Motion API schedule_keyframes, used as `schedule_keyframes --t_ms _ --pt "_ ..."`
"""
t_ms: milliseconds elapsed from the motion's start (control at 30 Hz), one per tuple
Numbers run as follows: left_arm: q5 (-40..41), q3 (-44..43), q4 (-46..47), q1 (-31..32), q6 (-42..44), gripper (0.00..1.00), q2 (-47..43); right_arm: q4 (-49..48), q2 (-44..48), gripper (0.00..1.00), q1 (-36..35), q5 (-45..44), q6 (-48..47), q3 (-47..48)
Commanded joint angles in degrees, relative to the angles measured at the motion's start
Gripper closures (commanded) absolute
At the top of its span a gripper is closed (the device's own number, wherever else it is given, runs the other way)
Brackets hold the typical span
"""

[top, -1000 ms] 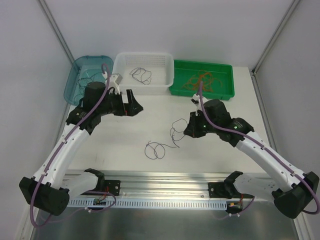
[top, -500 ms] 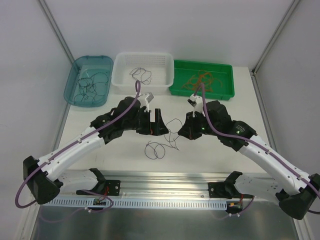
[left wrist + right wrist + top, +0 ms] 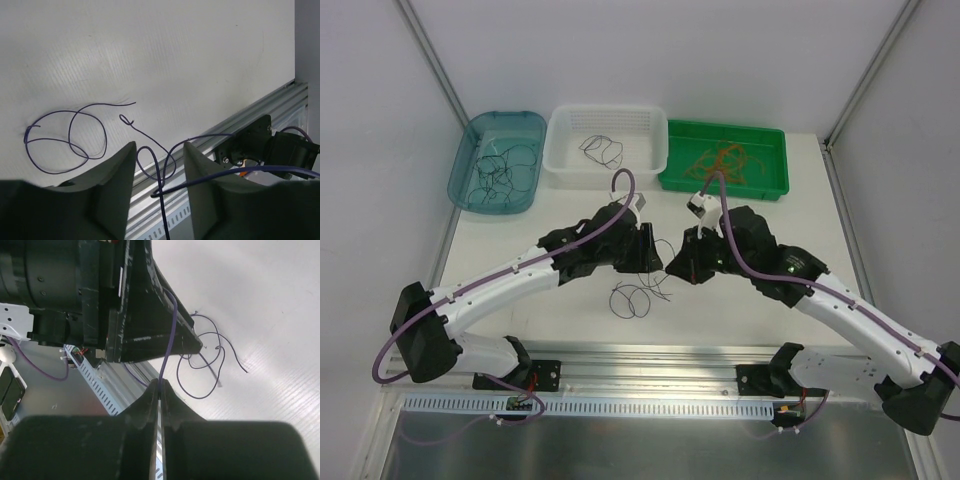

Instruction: Untangle the cables

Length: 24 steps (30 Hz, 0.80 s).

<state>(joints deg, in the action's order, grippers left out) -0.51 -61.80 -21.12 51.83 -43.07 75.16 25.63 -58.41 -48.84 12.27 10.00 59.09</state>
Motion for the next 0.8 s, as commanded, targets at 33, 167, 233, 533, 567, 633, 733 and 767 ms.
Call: schedule_keyframes --t_ms 33,167,233,533,567,633,733,767 --pt "2.88 -1.84 2.14 0.72 -1.05 0.75 -0.62 -2.25 1.81 0.99 -0.47 -3.03 1.16 -1.96" --pt "4.55 -0.96 2.14 0.72 0.26 1.0 -2.82 -0.76 2.25 0.99 -0.47 -6.81 1.25 -4.24" --pt "5.61 -0.69 2.05 0.72 1.75 1.0 -4.22 0.47 1.73 0.99 -0.38 -9.7 1.34 -5.21" --pt "5.08 -5.07 1.53 -0.85 8.7 1.0 -8.18 3.64 0.05 0.8 -0.29 -13.59 1.87 -7.06" --pt "5.43 -5.52 1.35 -2.16 9.14 1.0 -8.27 3.38 0.66 0.73 -0.38 -13.33 1.52 -6.97" --pt "5.52 -7.18 0.39 -3.92 10.37 1.0 -8.1 3.11 1.37 0.52 -0.29 -12.89 0.21 -6.45" --pt "4.47 -9.64 -1.02 -9.02 11.69 1.0 -6.6 3.46 2.51 0.32 -0.38 -12.8 -1.82 -5.65" --pt "3.95 -10.44 -1.28 -10.16 12.04 1.0 -6.17 3.2 2.95 0.29 -0.38 -12.71 -3.04 -5.65"
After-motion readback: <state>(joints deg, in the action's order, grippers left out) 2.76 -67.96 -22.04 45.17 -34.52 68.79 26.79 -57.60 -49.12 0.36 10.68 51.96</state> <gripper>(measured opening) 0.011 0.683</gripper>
